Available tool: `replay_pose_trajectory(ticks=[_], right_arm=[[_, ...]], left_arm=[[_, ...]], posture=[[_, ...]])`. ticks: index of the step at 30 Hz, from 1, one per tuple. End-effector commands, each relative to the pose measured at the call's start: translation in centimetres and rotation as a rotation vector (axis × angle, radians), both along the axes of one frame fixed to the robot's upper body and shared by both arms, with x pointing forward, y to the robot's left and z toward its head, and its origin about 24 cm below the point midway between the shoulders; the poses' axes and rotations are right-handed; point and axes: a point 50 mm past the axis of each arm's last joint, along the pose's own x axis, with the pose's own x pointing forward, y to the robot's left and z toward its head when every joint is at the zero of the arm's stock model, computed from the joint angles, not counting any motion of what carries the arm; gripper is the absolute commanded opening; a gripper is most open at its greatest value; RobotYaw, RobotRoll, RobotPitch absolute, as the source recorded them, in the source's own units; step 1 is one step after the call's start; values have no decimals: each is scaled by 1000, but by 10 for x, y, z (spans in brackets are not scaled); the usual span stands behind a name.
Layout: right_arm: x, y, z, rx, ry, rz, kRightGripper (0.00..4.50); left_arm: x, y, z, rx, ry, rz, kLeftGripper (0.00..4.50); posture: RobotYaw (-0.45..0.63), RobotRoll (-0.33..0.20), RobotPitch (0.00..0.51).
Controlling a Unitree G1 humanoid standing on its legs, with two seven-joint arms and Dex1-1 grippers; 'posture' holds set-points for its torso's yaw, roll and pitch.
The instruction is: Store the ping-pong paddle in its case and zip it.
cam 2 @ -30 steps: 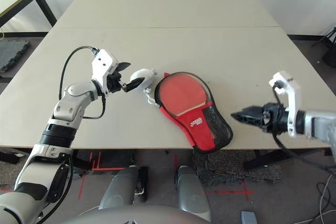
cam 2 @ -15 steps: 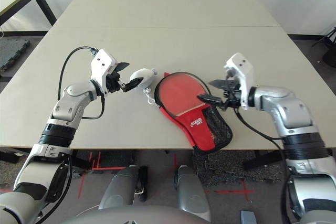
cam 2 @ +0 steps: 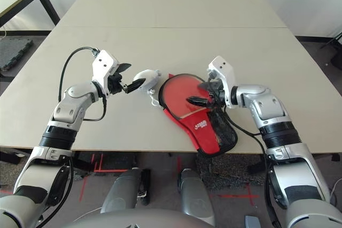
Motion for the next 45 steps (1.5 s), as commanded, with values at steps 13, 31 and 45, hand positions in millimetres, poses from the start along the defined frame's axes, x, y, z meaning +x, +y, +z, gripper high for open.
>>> replay_pose_trajectory(ticks=[13,31,45], right_arm=[[-8,1,-14,-50,108,38,4476],[-16,-11,-12,-66,119,16,4500],[-16,-7,-16,-69,129,24,4500]], left_arm=[[3,-9,-1,62,22,-33,4500],[8,-26,-25,202,130,-123,4104],[37,-35,-7,208,86,-1,332]], posture=[[88,0,96],[72,0,88],[74,0,100]])
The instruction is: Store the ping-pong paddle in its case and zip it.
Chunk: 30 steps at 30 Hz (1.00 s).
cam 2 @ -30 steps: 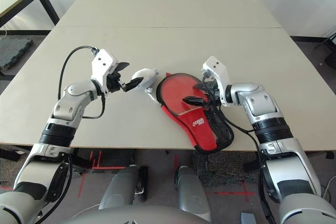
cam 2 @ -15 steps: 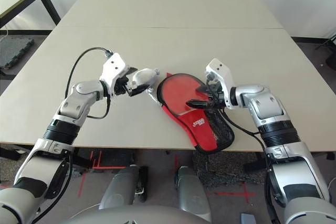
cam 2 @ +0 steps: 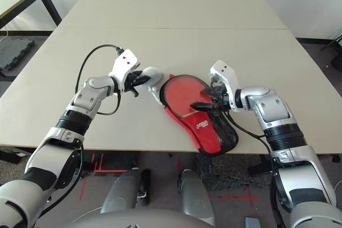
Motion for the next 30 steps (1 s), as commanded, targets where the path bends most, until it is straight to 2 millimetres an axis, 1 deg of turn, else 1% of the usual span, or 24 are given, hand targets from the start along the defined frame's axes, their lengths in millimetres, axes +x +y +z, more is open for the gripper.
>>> replay_pose_trajectory(ticks=[1,7,11,14,19,23,30], right_arm=[[-6,0,-16,-21,68,-5,4500],[-10,2,-20,-23,80,-4,4500],[-14,2,-25,-21,93,-10,4500],[-17,4,-26,-19,97,-9,4500],[-19,5,-28,-13,105,-16,4500],[-22,7,-32,-20,109,-18,4500],[-27,12,-35,-10,117,-17,4500]], left_arm=[[6,-3,2,40,-28,11,332],[14,-11,9,58,-79,15,332],[21,-25,14,79,-118,4,332],[27,-35,21,52,-137,2,332],[35,-51,33,58,-182,13,332],[38,-65,41,94,-222,3,332],[34,-87,41,190,-279,-68,332]], posture=[[73,0,101],[59,0,109],[52,0,115],[46,0,117],[29,0,122],[8,0,126],[-14,0,140]])
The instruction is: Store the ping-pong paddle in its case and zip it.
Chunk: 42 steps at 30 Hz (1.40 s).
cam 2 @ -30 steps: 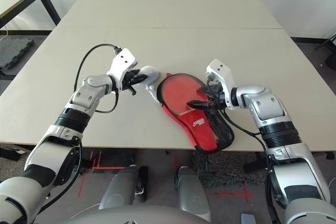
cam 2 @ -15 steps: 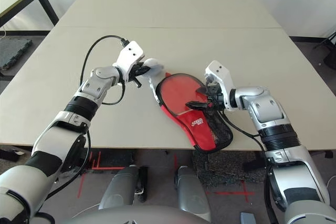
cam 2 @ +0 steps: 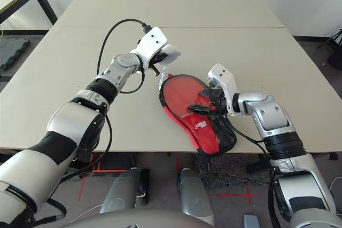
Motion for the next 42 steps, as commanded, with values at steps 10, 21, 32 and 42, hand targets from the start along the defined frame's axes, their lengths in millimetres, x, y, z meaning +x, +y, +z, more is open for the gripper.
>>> replay_pose_trajectory(ticks=[10,21,32,42], right_arm=[[-19,3,-31,-7,172,-21,4500],[-23,6,-32,9,176,-39,4500],[-21,5,-27,17,164,-53,4500],[-15,7,-25,20,153,-47,4500]], left_arm=[[2,-19,19,169,-230,16,332],[-2,-34,20,253,-375,-6,332],[-24,-57,-15,288,-206,-248,332],[-25,-51,-22,249,-127,-255,3680]], posture=[[-55,0,153],[-97,0,157],[-98,0,148],[-71,0,144]])
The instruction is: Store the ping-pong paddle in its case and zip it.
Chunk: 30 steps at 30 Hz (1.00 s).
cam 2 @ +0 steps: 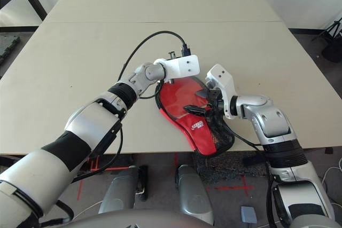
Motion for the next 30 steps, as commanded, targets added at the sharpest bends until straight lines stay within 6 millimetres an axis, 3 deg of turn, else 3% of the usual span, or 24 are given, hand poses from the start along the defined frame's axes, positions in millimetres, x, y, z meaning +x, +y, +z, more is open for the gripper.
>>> replay_pose_trajectory(ticks=[1,2,8,19,30], right_arm=[[-7,-1,-30,-30,149,-21,4500],[-6,-1,-29,-30,148,-20,4500],[-2,0,-29,-29,142,-13,4500],[4,0,-27,-31,132,11,4500],[12,-3,-22,-48,118,30,4500]], left_arm=[[0,3,-4,-22,29,9,4079],[0,4,-2,-35,31,10,4446],[6,12,8,-55,40,12,4446],[18,50,24,-83,95,37,4446],[15,69,33,-178,242,-74,4446]], posture=[[-69,0,144],[-67,0,142],[-44,0,130],[6,0,121],[26,0,113]])
